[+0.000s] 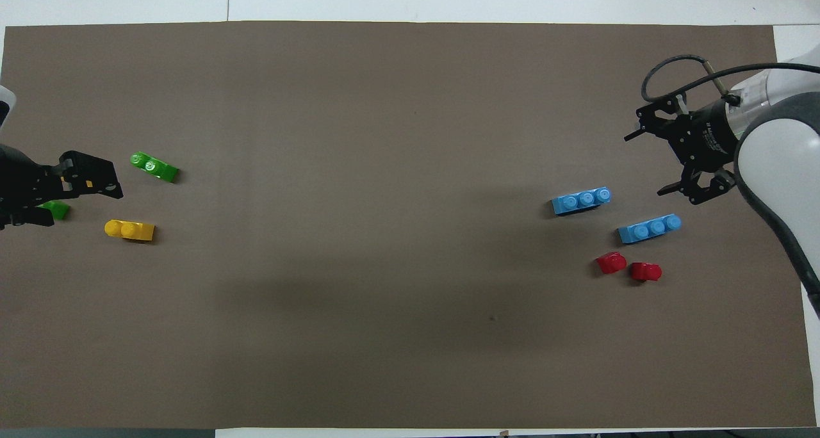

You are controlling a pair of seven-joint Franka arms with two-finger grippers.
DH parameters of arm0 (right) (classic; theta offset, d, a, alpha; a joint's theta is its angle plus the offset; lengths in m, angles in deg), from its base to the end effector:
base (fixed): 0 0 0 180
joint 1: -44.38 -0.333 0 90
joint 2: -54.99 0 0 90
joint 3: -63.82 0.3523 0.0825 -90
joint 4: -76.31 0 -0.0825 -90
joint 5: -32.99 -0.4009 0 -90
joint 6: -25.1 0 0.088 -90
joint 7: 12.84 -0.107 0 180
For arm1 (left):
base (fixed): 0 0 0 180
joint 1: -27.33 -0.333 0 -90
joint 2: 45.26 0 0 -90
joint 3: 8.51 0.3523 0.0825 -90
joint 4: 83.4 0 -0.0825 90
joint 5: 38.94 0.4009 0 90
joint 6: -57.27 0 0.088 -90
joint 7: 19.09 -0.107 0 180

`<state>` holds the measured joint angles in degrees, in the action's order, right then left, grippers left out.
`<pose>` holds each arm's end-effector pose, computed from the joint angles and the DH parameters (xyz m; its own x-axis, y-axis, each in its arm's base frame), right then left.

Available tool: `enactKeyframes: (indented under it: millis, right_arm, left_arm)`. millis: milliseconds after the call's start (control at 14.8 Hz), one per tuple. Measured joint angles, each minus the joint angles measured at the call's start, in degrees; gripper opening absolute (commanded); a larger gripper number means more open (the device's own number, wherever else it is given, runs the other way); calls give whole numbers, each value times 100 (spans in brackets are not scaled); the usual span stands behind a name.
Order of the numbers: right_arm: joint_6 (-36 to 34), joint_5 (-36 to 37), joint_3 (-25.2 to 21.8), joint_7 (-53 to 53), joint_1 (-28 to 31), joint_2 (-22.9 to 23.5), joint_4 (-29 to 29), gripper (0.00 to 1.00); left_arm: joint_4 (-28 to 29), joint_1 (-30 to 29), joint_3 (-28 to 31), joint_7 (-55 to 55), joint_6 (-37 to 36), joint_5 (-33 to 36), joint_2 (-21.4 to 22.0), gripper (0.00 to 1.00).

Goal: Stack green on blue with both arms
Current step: 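Move the left gripper over the green brick while the right gripper approaches the blue brick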

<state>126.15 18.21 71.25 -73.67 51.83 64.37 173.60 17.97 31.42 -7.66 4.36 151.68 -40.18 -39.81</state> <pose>0.6243 0.0173 0.5201 0.4188 -0.8632 -0.2818 -0.9039 -0.4260 -0.0385 0.5401 -0.0324 0.6230 0.9373 0.3469 -0.0333 0.3474 -0.9377 0.0105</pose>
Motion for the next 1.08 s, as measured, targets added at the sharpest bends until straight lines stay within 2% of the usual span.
enactKeyframes:
  millis: [270,606,1078]
  right_arm:
    - [242,-319,-2,-274,43,162,159,99]
    - [540,-379,-22,-279,75,279,427,99]
    - [1051,-664,-34,-280,219,290,976,99]
  left_arm:
    - [873,-144,22,688,800,0,278,100]
    - [1260,-325,35,1597,1359,-3,261,100]
    - [1384,-333,25,2680,2060,-5,-384,100]
